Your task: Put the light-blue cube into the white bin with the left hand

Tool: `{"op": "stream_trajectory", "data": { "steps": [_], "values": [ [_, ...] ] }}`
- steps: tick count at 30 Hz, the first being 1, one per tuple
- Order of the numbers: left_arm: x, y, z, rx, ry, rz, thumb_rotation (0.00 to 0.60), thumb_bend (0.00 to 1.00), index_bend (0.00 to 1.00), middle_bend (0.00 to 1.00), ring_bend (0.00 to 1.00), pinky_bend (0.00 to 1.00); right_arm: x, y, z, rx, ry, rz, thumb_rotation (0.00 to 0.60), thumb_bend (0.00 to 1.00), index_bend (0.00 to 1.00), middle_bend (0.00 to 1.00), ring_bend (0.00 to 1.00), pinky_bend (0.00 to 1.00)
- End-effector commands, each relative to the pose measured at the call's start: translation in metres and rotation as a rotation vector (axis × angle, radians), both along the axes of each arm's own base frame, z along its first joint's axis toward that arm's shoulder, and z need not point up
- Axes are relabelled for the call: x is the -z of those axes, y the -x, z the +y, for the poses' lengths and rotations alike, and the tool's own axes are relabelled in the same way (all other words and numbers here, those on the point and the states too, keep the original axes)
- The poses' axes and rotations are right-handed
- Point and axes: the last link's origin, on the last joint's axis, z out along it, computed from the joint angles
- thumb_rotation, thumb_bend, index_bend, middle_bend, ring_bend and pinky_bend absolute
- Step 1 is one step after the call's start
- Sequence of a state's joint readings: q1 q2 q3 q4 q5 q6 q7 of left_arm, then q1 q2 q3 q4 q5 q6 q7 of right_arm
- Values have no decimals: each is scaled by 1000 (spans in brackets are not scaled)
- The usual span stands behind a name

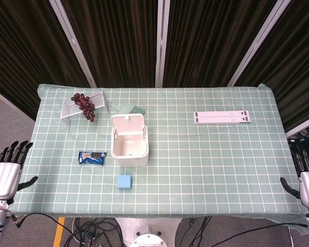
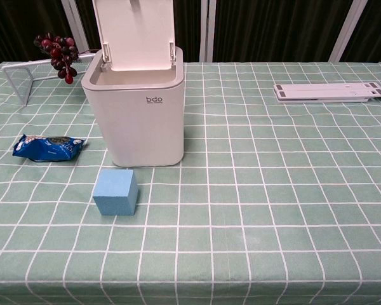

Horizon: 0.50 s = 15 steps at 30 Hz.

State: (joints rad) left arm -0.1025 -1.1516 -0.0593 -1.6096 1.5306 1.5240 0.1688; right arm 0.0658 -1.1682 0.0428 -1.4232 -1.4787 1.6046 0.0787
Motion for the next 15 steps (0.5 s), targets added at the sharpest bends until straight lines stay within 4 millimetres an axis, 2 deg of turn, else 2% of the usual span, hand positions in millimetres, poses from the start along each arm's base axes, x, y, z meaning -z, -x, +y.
{"op": "stream_trajectory", "data": {
  "steps": [1,10,15],
  "values": [
    [1,0,0,1,2,-1,600,0,104,89,49,154,-1,0,0,2,0,1,600,153,0,0,0,0],
    [3,-1,0,7,12,-16,600,0,102,94,49,155,-4,3,-1,17,10,-12,600,154,0,0,0,0],
    [12,-4,-5,49,39,-49,600,0,104,119,50,159,-6,7,0,27,7,-13,600,155,0,0,0,0]
  ]
}}
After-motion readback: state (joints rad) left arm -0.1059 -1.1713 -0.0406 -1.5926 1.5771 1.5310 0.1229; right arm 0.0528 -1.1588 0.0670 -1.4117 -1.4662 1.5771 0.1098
